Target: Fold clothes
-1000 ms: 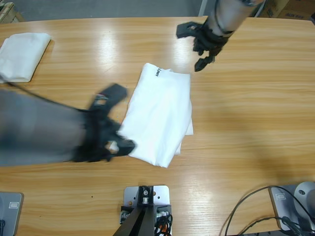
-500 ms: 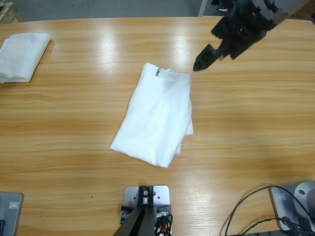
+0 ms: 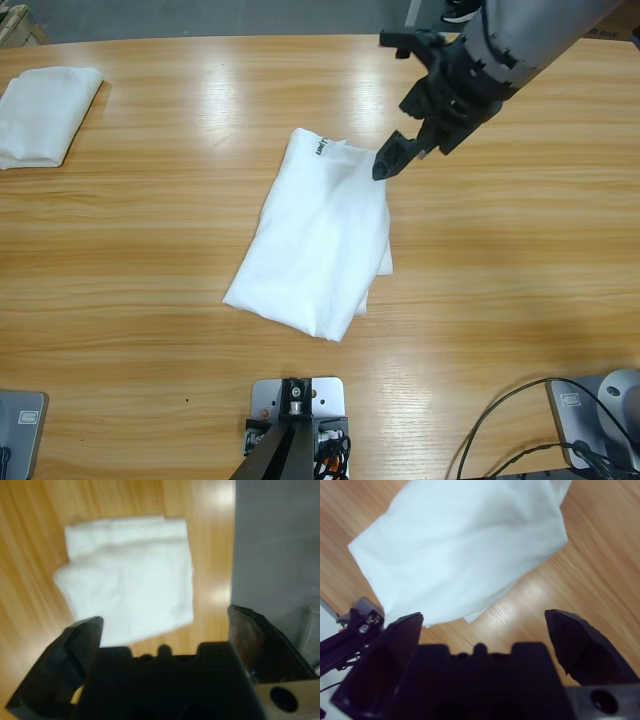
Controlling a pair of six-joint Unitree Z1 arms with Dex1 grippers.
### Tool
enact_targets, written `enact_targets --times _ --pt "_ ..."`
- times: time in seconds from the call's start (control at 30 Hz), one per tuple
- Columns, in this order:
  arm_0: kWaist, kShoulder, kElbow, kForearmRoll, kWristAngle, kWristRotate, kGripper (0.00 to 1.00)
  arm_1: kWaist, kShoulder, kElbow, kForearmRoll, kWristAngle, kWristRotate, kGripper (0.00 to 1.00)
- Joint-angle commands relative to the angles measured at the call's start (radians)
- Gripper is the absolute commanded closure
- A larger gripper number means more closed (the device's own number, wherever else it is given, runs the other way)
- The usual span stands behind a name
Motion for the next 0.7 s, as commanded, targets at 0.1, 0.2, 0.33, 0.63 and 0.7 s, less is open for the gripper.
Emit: enact_targets --times 0.1,0.2,0.33,0.63,0.7 --pt "0.066 0.498 -0.577 0.359 0.029 -0.052 0.027 0.008 0.152 -0.050 0.011 0.029 -0.032 0.000" --pt "0.092 0.579 -0.682 0.416 0.061 -0.003 0.027 0.007 0.185 -0.067 0.015 0.030 -0.040 0.000" --pt "0.130 0.619 -0.712 0.428 0.084 0.046 0.027 0.007 0.225 -0.102 0.025 0.039 -0.041 0.000" --pt "0.122 0.713 -0.835 0.441 0.084 0.059 0.027 0.006 0.266 -0.160 0.057 0.034 -0.054 0.000" --pt "0.116 0.731 -0.861 0.441 0.073 0.059 0.027 -0.003 0.261 -0.162 0.060 0.014 -0.092 0.000"
